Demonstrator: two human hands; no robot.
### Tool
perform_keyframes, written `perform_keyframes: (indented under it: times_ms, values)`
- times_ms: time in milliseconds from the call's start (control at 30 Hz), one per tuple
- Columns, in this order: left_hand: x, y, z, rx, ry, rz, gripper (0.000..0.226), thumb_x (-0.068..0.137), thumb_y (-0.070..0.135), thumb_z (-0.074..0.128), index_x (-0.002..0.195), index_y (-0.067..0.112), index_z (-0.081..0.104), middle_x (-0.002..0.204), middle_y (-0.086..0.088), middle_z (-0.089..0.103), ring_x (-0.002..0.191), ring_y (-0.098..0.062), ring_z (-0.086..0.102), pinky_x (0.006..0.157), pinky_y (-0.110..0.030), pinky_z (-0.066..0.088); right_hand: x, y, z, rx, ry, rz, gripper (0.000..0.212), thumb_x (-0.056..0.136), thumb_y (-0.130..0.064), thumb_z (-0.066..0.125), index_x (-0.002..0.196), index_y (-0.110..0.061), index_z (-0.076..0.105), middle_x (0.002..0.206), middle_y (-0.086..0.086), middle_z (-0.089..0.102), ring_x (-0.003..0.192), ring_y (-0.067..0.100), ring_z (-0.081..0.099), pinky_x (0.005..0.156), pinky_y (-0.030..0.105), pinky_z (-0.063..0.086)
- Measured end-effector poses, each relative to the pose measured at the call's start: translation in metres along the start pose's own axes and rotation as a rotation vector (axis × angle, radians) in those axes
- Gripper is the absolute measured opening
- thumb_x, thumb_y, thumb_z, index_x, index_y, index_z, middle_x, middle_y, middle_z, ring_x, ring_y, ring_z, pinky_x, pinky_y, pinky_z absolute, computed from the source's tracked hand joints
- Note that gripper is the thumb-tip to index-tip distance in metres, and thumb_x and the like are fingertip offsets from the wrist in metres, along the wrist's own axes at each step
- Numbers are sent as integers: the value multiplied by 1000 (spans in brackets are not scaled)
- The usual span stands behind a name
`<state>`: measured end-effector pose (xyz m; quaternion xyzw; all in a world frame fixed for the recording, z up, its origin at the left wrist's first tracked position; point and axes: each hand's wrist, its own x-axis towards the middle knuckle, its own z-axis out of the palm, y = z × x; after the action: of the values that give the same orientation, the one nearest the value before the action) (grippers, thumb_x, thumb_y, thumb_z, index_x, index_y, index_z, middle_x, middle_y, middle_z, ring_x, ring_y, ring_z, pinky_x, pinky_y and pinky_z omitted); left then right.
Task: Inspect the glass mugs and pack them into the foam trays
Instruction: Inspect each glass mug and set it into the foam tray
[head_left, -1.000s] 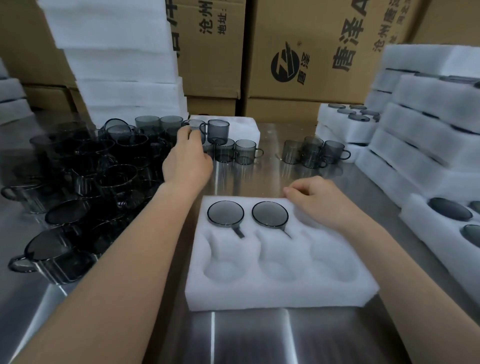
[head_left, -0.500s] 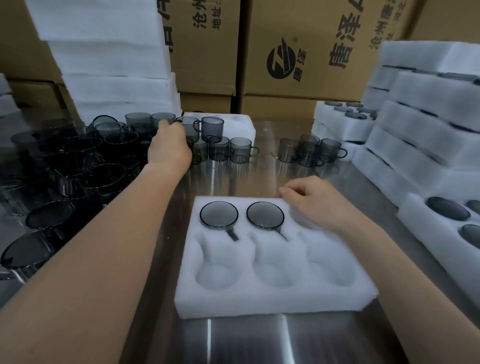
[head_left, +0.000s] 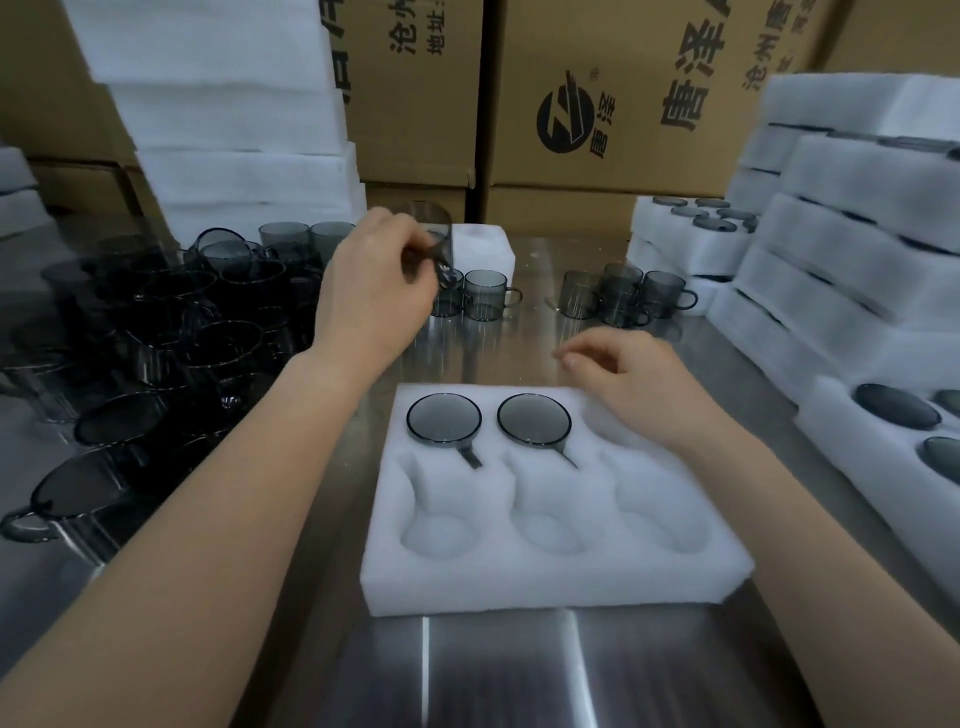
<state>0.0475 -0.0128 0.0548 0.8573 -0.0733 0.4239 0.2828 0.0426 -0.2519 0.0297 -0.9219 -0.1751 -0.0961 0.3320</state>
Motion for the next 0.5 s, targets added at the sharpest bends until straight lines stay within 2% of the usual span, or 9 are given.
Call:
perform_keyframes:
  times_ms: [67, 100, 233, 300, 367, 433, 500]
  values:
    - [-12, 15, -6, -51, -26, 83, 11, 82, 8, 62, 92, 13, 63, 93, 6, 54, 79, -14, 53, 73, -34, 48, 1, -6, -3, 237, 48, -36, 19, 98, -19, 57, 104, -35, 66, 105, -12, 70, 97, 10, 66, 91, 22, 49]
    - [-19, 21, -8, -63, -44, 121, 11, 82, 9, 63, 92, 14, 62, 92, 8, 54, 81, -15, 55, 73, -35, 49, 0, -11, -5, 396, 40, -35, 20, 99, -20, 56, 106, -37, 63, 111, -8, 69, 98, 12, 67, 92, 27, 52]
    - [-35, 39, -15, -11, -146, 277, 12, 79, 8, 70, 89, 11, 65, 90, 1, 62, 88, -22, 57, 76, -40, 47, -5, -29, -8, 976, -152, 26, 29, 95, -39, 56, 124, -41, 54, 115, 0, 69, 96, 23, 72, 79, 35, 59]
    - [-38, 45, -15, -9, -179, 334, 12, 77, 4, 72, 87, 8, 67, 89, -3, 64, 88, -27, 57, 78, -39, 45, -7, -35, -6, 1073, -195, 31, 37, 99, -35, 54, 136, -32, 51, 114, 4, 70, 89, 26, 72, 75, 34, 58]
    - [-40, 50, -14, -48, -196, 372, 14, 77, 0, 73, 89, 6, 68, 91, -5, 65, 90, -30, 57, 82, -36, 43, -8, -37, -3, 1069, -171, 42, 39, 100, -26, 51, 139, -18, 51, 112, 9, 68, 85, 26, 70, 73, 32, 58]
    - [-43, 53, -12, -139, -186, 359, 26, 77, -1, 72, 101, 7, 67, 103, -5, 62, 98, -26, 57, 88, -32, 44, -10, -36, -2, 1110, -172, 52, 34, 100, -24, 50, 132, -13, 58, 109, 14, 68, 86, 28, 69, 72, 31, 58]
    - [-46, 54, -10, -307, -181, 248, 50, 76, 0, 72, 122, 14, 58, 120, -2, 51, 106, -15, 56, 94, -23, 45, -11, -32, -3, 1181, -182, 61, 33, 99, -26, 50, 126, -12, 62, 109, 16, 68, 88, 29, 69, 74, 32, 59]
